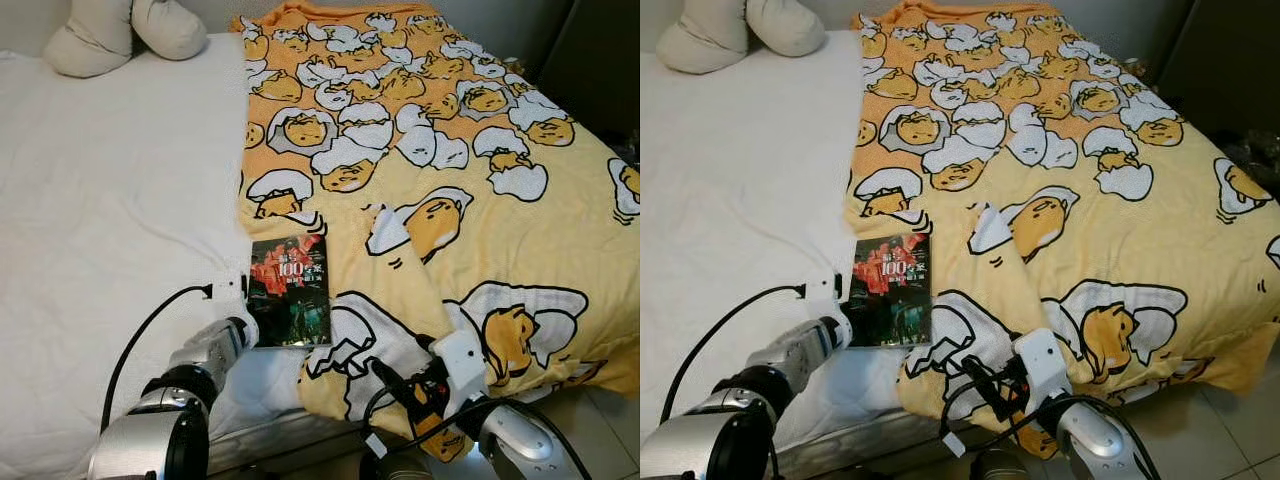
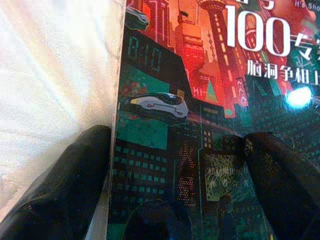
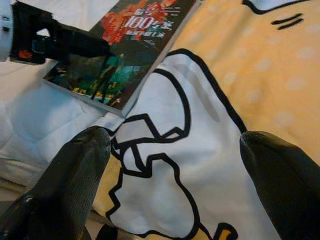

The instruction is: Clean up the room

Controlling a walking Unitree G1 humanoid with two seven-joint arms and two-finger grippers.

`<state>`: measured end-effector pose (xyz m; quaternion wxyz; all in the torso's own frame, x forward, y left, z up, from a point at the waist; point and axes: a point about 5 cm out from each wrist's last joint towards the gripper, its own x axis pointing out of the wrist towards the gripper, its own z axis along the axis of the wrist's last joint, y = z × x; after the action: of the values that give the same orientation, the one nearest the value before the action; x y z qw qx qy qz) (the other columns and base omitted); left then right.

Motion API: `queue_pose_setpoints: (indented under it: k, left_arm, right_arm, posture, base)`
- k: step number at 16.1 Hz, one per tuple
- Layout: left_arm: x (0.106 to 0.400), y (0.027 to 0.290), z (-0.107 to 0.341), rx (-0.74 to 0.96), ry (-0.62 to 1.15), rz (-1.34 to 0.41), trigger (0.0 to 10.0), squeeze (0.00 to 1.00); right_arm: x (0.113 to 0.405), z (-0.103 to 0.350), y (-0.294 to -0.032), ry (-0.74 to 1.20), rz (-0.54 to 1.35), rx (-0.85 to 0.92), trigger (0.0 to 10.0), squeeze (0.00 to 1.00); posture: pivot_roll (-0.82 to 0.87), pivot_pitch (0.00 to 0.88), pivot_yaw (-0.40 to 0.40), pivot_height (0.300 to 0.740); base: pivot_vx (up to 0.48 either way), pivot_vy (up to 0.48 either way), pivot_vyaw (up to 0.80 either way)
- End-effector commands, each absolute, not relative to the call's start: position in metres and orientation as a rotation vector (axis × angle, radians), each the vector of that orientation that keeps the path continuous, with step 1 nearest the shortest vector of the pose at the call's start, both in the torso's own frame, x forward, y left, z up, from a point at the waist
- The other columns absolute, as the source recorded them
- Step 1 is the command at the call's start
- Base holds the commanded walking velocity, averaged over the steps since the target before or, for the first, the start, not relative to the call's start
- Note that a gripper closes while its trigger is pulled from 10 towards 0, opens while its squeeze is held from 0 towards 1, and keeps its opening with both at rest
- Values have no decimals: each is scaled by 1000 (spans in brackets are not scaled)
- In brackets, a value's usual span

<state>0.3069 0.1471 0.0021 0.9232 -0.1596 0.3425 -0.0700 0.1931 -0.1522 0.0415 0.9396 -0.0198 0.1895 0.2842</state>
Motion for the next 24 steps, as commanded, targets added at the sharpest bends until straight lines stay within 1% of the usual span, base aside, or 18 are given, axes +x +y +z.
queue_pose_setpoints:
  k: [1, 2, 3, 6, 10, 13, 15, 17, 18, 19, 20, 21, 23, 24]
  left_arm:
    - [298, 141, -8, -300, 775, -148, 10000, 0]
    - [297, 142, -10, -257, 801, -116, 10000, 0]
    - [296, 142, -11, -238, 803, -114, 0, 0]
    - [295, 137, -12, -245, 805, -138, 0, 0]
    - [294, 130, -12, -270, 798, -179, 0, 0]
    - [296, 127, -10, -274, 786, -210, 0, 0]
    - [292, 129, -13, -197, 789, -265, 0, 0]
    - [288, 132, -17, -209, 792, -252, 0, 0]
    - [287, 132, -17, -238, 786, -258, 0, 0]
    - [288, 131, -16, -345, 762, -250, 0, 0]
    - [288, 132, -15, -395, 754, -230, 0, 0]
    - [289, 133, -14, -424, 740, -226, 0, 0]
    - [292, 134, -12, -430, 721, -229, 0, 0]
    - [299, 137, -5, -456, 679, -221, 0, 0]
  right_arm:
    - [195, 42, -152, 391, 594, -31, 10000, 0]
    - [196, 42, -151, 406, 621, -32, 10000, 0]
    - [197, 42, -150, 409, 632, -29, 10000, 0]
    - [196, 44, -148, 411, 643, -30, 10000, 0]
    - [201, 54, -138, 381, 647, -17, 10000, 0]
    - [207, 58, -138, 377, 648, -15, 10000, 0]
    - [209, 58, -139, 377, 633, -11, 10000, 0]
    - [210, 56, -139, 380, 624, -7, 10000, 0]
    - [210, 54, -139, 383, 621, -6, 10000, 0]
    - [211, 51, -140, 388, 616, -5, 10000, 0]
    - [211, 49, -141, 391, 612, -4, 10000, 0]
    - [212, 48, -141, 390, 607, -4, 10000, 0]
    - [213, 48, -141, 385, 612, 2, 10000, 0]
    - [214, 48, -141, 379, 621, 8, 10000, 0]
  posture:
    - [-267, 70, 18, 723]
    - [-262, 75, 13, 723]
    - [-261, 77, 11, 723]
    - [-264, 84, 10, 723]
    - [-268, 86, 10, 723]
    - [-262, 84, 13, 723]
    - [-257, 86, 17, 723]
    - [-256, 86, 21, 723]
    - [-255, 83, 25, 723]
    - [-255, 76, 24, 723]
    - [-253, 70, 24, 723]
    - [-252, 67, 23, 723]
    - [-247, 59, 22, 723]
    - [-246, 55, 24, 723]
  base:
    - [0, 0, 0]
    - [0, 0, 0]
    - [0, 0, 0]
    - [0, 0, 0]
    - [0, 0, 0]
    - [0, 0, 0]
    - [0, 0, 0]
    - [0, 0, 0]
    - [0, 0, 0]
    - [0, 0, 0]
    - [0, 0, 0]
    - [0, 0, 0]
    - [0, 0, 0]
    - [0, 0, 0]
